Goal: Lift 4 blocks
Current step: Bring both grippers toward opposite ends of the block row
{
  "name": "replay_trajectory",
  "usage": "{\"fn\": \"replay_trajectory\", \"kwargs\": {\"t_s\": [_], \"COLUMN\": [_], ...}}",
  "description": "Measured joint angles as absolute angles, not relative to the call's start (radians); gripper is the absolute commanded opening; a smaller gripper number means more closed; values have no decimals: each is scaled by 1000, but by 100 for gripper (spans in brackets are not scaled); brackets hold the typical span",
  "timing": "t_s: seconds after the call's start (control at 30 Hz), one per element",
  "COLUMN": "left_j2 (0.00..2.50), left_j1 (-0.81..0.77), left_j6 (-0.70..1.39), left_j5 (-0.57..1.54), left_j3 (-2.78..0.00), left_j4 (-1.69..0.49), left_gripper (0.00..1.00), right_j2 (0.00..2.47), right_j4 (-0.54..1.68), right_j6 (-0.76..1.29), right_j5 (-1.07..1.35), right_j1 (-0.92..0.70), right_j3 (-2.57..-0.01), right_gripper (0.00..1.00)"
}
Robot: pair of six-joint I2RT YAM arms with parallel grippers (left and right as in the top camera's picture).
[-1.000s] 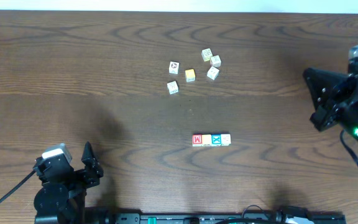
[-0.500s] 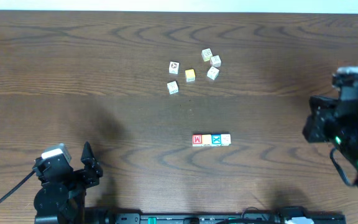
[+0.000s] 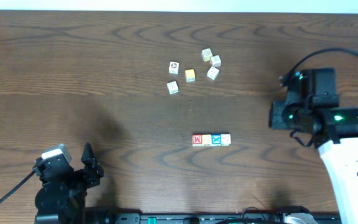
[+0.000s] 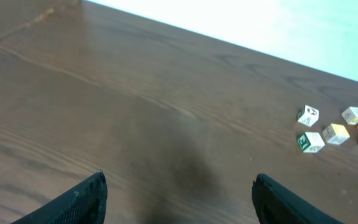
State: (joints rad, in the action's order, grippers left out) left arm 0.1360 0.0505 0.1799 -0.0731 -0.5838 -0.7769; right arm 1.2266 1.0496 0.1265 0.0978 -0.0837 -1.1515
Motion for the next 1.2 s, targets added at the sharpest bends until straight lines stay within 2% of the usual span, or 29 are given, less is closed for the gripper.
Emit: {"fn": "replay_trajectory", "kwargs": {"t_s": [0.27,0.83,1.2], "left_j2": [244,780,960], "left_j1": [51,51,51], "left_j6": [187,187,187], "left_j5": [9,165,216], "left_j3": [-548,-547,-546], "left_j4": [-774,-611,-542], "left_gripper": [75,75,75], "right_j2": [1225,1222,1274], "right_j4": [919,732,569], "right_j6": [125,126,126], "right_j5": [245,343,359], "right_j1": [-83,-77,-77], "right_j3": [-945,-641,-586], "right_gripper": [1,1,1]}}
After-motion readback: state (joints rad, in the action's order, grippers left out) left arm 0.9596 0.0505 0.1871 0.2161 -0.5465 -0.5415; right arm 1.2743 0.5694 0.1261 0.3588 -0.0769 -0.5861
